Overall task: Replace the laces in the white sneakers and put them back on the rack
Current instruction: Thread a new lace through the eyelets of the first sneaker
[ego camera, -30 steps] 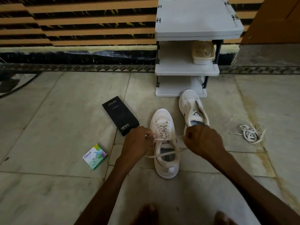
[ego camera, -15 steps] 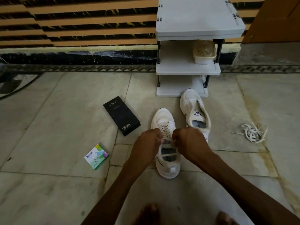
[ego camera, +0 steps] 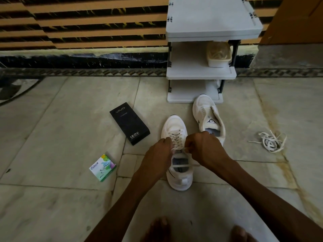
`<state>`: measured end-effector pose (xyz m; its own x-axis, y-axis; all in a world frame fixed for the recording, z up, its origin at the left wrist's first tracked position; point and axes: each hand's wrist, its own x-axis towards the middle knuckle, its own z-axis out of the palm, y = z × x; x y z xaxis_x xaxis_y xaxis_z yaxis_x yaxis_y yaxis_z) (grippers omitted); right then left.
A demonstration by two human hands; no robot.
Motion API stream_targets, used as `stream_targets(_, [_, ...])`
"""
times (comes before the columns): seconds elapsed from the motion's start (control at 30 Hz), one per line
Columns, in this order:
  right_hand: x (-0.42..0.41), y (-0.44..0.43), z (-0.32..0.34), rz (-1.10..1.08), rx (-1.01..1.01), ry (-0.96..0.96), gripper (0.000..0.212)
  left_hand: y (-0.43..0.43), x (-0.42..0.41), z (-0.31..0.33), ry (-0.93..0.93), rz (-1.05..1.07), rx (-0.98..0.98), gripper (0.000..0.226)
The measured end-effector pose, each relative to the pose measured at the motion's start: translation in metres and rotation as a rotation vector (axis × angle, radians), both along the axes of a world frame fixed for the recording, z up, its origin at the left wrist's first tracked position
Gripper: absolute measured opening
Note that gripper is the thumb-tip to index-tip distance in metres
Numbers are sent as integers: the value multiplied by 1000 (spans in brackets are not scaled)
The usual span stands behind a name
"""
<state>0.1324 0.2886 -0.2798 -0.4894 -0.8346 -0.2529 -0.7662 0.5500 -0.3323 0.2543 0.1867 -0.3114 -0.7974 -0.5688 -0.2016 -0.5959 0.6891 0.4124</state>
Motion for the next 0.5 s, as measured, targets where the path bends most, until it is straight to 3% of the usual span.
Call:
stream_targets(0.27, [-1,1,0,0,13,4,26,-11,3,5,59,92,171,14])
stream_targets(0.5, [-2,0,-8,-34,94,65,23,-18,12,-6,-10,66,68,24])
